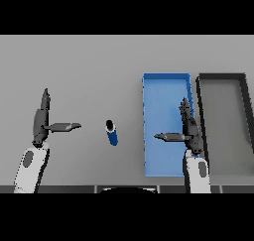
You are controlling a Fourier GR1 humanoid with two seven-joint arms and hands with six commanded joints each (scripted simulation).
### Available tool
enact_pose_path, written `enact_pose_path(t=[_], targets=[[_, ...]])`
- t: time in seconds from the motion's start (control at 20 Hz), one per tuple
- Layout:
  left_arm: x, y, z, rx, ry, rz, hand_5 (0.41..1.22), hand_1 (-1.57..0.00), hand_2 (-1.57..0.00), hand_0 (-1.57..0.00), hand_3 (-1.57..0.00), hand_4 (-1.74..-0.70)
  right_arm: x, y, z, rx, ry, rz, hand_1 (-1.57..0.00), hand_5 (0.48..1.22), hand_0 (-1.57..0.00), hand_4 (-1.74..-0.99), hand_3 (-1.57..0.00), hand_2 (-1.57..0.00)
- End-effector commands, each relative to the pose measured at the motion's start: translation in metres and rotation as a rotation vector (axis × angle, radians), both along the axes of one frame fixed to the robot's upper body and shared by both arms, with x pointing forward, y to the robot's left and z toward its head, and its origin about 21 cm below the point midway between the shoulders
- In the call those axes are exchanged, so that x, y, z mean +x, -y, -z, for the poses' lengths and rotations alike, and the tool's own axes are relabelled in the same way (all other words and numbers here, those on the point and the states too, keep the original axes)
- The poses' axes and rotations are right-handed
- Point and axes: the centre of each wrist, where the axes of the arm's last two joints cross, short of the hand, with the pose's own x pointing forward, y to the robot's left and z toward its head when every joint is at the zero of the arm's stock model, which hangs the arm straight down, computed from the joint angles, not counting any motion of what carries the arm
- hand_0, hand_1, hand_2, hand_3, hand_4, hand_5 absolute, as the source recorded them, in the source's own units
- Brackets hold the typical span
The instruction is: Pick up the blue pipe and place it into the blue bin.
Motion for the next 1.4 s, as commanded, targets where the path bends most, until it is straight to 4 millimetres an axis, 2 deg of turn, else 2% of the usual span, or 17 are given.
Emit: enact_pose_path(t=[0.0,0.25,0.35,0.4,0.5,0.6,0.8,0.9,1.15,1.35], targets=[[0.0,0.0,0.0,0.0,0.005,0.0,0.593,0.0,0.0,0.0,0.0,-0.97,0.0,0.0,0.0,0.0,0.0,0.001,0.0,0.629,0.0,-1.205,0.0,0.0],[0.004,0.008,0.001,-0.006,0.0,0.003,0.593,0.0,0.0,0.0,0.0,-0.97,0.003,0.001,-0.001,0.001,-0.007,0.0,0.0,0.629,0.0,-1.205,0.0,0.0],[-0.011,-0.023,0.005,0.122,0.005,0.185,0.592,0.0,0.0,0.0,0.0,-0.96,-0.016,0.022,-0.004,-0.221,0.124,-0.052,0.0,0.628,0.0,-1.201,0.0,0.0],[-0.014,-0.029,0.006,0.147,0.009,0.236,0.59,0.0,0.0,0.0,0.0,-0.96,-0.019,0.026,-0.01,-0.274,0.138,-0.067,0.0,0.627,0.0,-1.197,0.0,0.0],[-0.016,-0.033,0.008,0.171,-0.001,0.283,0.592,0.0,0.0,0.0,0.0,-0.96,-0.021,0.029,-0.012,-0.306,0.133,-0.083,0.0,0.622,0.0,-1.193,0.0,0.0],[-0.012,-0.034,0.006,0.165,-0.015,0.305,0.594,0.0,0.0,0.0,0.0,-0.96,-0.023,0.023,-0.015,-0.305,0.14,-0.1,0.0,0.625,0.0,-1.206,0.0,0.0],[-0.022,-0.034,-0.002,0.153,-0.015,0.447,0.573,0.0,0.0,0.0,0.0,-0.99,-0.021,0.025,-0.015,-0.331,0.121,-0.101,0.0,0.619,0.0,-1.181,0.0,0.0],[-0.029,-0.029,-0.004,0.169,-0.047,0.53,0.549,0.0,0.0,0.0,0.0,-1.03,-0.02,0.023,-0.017,-0.325,0.134,-0.108,0.0,0.616,0.0,-1.179,0.0,0.0],[-0.044,0.013,0.002,0.162,-0.131,0.7,0.485,0.0,0.0,0.0,0.0,-1.13,-0.024,0.023,-0.015,-0.322,0.121,-0.111,0.0,0.618,0.0,-1.174,0.0,0.0],[-0.049,0.041,0.015,0.157,-0.166,0.761,0.45,0.0,0.0,0.0,0.0,-1.14,-0.027,0.02,-0.014,-0.313,0.114,-0.095,0.0,0.615,0.0,-1.197,0.0,0.0]])
